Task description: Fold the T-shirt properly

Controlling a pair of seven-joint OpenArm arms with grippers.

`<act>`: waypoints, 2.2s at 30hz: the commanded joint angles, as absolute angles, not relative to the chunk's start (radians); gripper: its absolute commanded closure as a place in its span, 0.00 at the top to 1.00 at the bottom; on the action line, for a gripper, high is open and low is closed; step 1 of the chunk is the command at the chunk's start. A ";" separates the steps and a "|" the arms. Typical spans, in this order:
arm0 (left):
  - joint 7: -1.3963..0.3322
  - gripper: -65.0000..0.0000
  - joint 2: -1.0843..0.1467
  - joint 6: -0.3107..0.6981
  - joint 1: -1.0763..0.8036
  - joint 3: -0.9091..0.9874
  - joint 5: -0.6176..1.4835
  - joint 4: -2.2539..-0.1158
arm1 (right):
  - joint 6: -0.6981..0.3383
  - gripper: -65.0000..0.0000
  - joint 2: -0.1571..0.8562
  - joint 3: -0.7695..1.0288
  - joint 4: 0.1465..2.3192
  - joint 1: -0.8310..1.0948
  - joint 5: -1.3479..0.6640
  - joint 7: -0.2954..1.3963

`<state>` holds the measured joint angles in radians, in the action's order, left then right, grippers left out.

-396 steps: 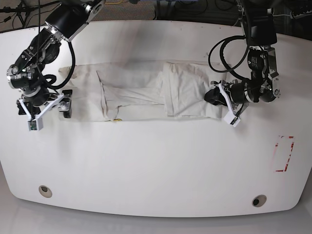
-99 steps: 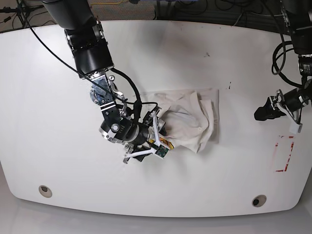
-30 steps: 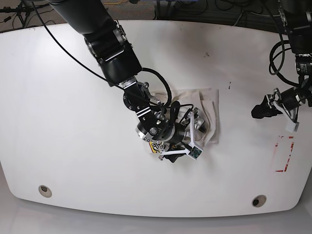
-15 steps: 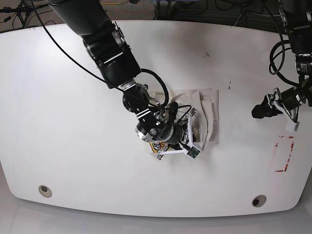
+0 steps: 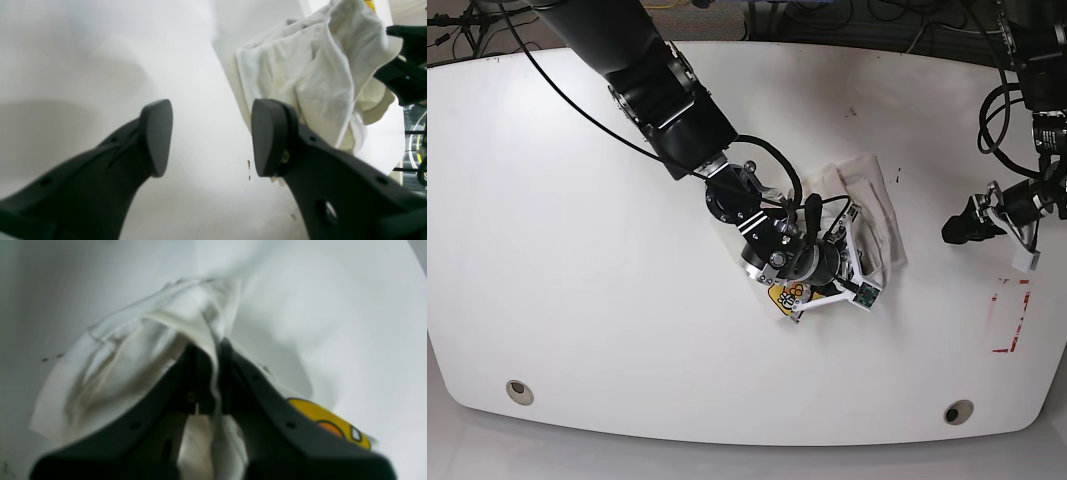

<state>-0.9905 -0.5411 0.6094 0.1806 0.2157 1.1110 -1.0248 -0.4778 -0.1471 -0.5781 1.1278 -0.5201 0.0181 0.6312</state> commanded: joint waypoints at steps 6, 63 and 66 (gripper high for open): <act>-0.975 0.54 -0.564 0.616 0.196 0.220 1.133 -1.040 | -0.381 0.22 -0.157 -0.573 1.093 -0.572 0.004 0.616; -0.941 0.54 -0.252 0.611 0.403 -0.120 0.799 -1.036 | -0.575 0.30 0.048 -0.160 1.307 -0.229 0.010 0.558; -0.921 0.54 -0.249 0.611 0.435 -0.156 0.799 -1.035 | -0.573 0.30 0.073 -0.160 1.363 -0.176 0.010 0.559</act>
